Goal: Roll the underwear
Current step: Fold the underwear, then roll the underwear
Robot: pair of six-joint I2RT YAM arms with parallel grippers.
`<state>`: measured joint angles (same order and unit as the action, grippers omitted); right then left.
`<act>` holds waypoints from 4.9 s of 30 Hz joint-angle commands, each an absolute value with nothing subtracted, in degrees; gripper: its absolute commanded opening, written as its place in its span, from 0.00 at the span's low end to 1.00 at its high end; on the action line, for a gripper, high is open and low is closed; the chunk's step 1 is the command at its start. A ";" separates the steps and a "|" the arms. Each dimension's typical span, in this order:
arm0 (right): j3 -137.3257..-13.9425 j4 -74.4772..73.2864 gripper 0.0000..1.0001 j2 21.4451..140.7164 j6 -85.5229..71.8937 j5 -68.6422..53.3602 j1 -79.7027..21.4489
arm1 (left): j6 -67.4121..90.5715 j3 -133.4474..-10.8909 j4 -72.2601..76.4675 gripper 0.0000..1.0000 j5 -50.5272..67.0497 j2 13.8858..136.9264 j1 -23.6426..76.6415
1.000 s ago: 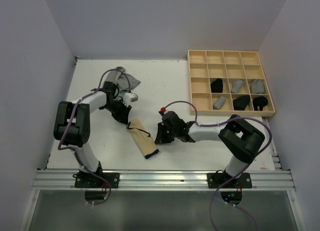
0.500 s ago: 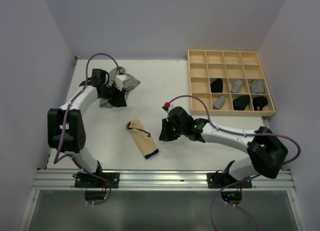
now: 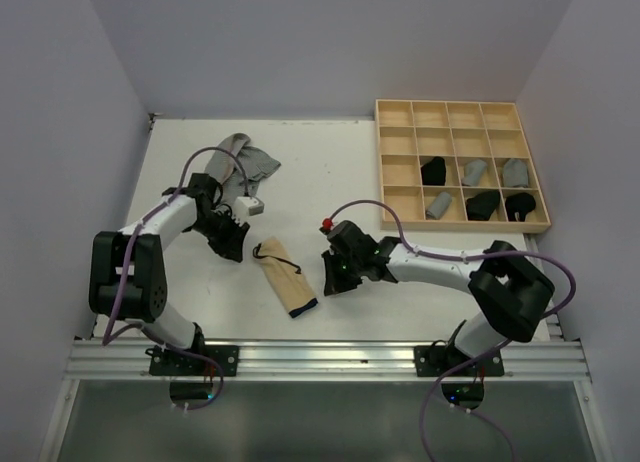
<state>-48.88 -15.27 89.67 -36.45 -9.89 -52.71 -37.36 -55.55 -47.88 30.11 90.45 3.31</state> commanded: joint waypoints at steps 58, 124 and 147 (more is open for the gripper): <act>-45.44 24.79 0.00 112.94 -61.79 -17.05 -58.45 | 4.66 -45.97 1.39 0.17 63.81 111.30 5.98; -57.83 10.21 0.13 117.77 -43.78 -28.56 -47.73 | -58.18 -26.91 -35.44 0.54 26.11 47.72 28.90; -57.31 9.06 0.07 115.76 -41.49 -30.33 -46.23 | -60.65 -23.63 -25.47 0.10 20.38 65.91 41.13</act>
